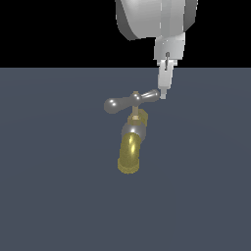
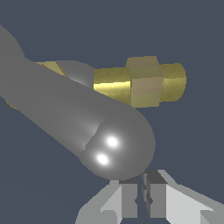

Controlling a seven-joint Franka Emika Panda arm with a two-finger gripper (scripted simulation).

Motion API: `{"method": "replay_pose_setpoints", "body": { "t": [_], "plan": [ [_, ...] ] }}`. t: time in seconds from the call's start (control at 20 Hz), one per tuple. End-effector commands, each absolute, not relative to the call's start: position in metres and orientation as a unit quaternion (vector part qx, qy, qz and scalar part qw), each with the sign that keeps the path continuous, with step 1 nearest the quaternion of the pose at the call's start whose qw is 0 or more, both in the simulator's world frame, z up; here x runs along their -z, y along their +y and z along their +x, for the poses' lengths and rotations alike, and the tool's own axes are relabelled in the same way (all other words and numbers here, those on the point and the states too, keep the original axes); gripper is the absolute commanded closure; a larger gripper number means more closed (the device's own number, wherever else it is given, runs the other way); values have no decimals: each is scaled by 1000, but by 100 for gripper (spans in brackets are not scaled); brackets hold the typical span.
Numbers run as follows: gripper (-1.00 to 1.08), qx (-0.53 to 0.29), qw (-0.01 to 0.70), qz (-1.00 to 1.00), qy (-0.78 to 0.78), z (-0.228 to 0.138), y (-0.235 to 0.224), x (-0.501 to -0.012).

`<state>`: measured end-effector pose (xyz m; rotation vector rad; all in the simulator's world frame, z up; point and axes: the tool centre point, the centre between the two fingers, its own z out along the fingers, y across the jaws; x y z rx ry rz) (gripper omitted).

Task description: Turn on the faucet by rotating a designated handle.

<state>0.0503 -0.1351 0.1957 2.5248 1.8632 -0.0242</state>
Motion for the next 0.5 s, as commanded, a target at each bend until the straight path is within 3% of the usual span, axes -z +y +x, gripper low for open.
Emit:
{"method": "replay_pose_setpoints", "body": {
  "t": [0.0, 0.45],
  "plan": [
    [108, 5, 1, 799, 601, 59, -112, -196],
    [108, 1, 0, 793, 610, 83, -48, -197]
  ]
}}
